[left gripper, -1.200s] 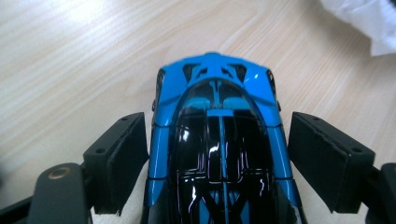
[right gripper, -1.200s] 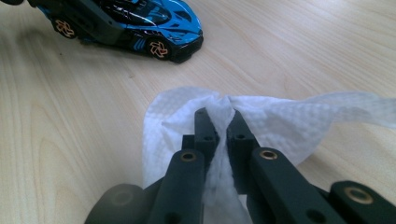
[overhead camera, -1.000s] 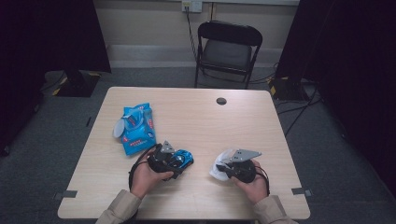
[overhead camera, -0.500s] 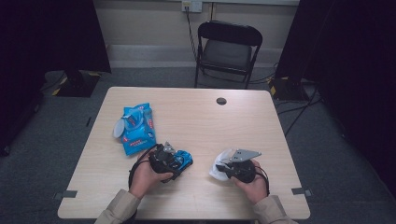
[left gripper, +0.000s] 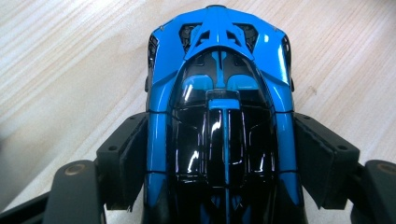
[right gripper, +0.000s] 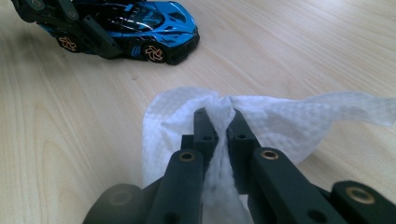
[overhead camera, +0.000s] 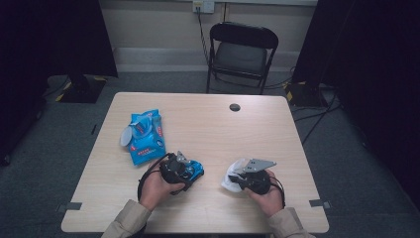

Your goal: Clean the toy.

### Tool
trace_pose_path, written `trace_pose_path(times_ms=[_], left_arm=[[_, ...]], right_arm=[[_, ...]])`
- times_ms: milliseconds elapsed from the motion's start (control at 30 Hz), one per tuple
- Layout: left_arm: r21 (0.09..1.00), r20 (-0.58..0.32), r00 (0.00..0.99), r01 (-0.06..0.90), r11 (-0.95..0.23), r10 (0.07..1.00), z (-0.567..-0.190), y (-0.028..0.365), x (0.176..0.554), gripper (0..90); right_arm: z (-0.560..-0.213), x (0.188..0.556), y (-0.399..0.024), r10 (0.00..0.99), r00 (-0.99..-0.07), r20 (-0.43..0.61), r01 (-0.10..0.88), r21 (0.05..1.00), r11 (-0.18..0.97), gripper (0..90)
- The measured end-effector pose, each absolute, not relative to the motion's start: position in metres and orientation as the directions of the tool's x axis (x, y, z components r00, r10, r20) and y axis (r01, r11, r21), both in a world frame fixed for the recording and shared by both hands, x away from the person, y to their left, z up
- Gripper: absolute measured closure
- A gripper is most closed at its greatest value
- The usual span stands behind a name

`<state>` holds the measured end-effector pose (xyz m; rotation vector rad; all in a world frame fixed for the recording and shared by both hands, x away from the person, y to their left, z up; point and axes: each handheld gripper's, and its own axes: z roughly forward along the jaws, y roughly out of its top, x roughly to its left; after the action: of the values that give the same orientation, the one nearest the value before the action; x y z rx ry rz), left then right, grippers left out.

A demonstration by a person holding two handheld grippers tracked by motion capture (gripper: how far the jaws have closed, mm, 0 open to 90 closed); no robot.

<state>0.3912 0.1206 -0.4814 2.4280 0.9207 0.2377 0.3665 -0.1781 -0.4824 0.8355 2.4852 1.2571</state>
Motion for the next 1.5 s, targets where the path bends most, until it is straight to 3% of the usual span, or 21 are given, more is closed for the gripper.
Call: trace_pose_path(times_ms=[633, 1133, 1500], left_arm=[[0.539, -0.056, 0.772, 0.557, -0.632, 0.634, -0.465, 0.110, 0.388, 28.3], [0.536, -0.095, 0.842, 0.493, -0.685, 0.532, -0.468, 0.038, 0.393, 28.2], [0.524, -0.034, 0.871, 0.433, -0.733, 0.490, -0.476, 0.019, 0.395, 28.1]], right_arm=[[-0.480, 0.368, -0.182, 0.590, -0.806, 0.053, 0.385, 0.804, 0.453, 85.6], [-0.471, 0.371, -0.203, 0.634, -0.772, 0.054, 0.394, 0.822, 0.410, 85.8], [-0.470, 0.371, -0.214, 0.650, -0.757, 0.067, 0.402, 0.831, 0.384, 85.8]])
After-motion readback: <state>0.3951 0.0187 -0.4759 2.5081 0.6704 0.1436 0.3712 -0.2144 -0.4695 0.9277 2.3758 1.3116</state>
